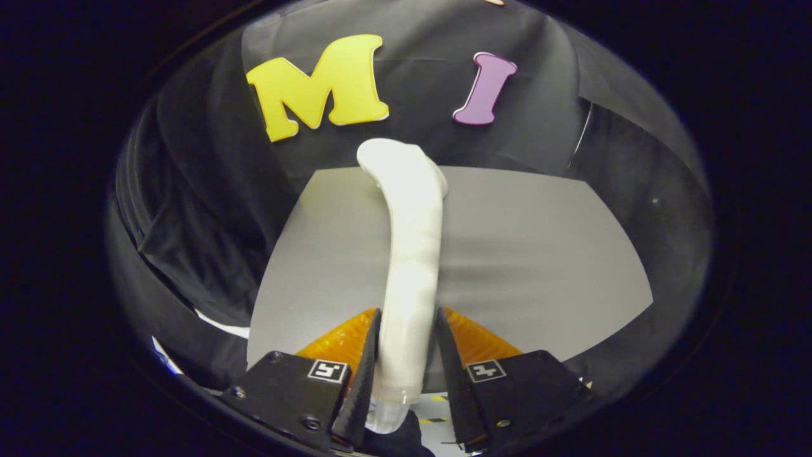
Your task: Iron the clothes twice with a garment steamer, once on the left side and once on the right side.
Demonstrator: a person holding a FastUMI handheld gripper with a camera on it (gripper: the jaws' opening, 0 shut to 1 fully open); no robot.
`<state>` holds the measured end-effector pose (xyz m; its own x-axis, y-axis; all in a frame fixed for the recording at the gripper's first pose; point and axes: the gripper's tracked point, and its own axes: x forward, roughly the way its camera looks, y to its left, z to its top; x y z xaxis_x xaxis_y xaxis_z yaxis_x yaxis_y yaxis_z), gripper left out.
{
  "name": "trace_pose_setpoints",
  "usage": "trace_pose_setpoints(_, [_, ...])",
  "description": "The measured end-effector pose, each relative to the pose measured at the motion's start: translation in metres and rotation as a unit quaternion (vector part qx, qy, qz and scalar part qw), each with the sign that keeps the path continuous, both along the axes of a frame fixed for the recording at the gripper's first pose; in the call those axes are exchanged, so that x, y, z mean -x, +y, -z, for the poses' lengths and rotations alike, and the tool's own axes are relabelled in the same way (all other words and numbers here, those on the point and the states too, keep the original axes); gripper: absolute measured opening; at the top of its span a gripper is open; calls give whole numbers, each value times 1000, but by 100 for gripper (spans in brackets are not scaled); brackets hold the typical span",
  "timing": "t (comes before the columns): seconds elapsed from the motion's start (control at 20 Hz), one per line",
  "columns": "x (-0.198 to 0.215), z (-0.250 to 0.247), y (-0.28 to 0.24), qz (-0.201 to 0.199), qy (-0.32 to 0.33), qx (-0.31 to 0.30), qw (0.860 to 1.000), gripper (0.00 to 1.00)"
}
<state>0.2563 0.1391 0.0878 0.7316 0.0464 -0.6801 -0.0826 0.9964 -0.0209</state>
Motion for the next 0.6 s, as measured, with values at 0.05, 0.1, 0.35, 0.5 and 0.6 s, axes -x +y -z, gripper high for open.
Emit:
trace_pose_setpoints(0.05, [-2,-1,0,7,-5,-5,1000,51])
trace_pose_setpoints(0.1, [-2,-1,1,12,-9,-11,1000,47])
trace_pose_setpoints(0.35, [11,-3,10,3,-5,-64,998,35])
trace_pose_setpoints(0.5, [23,-10,18,6,-26,-101,995,34])
trace_pose_setpoints(0.6, [35,-25,17,12,-55,-122,991,34])
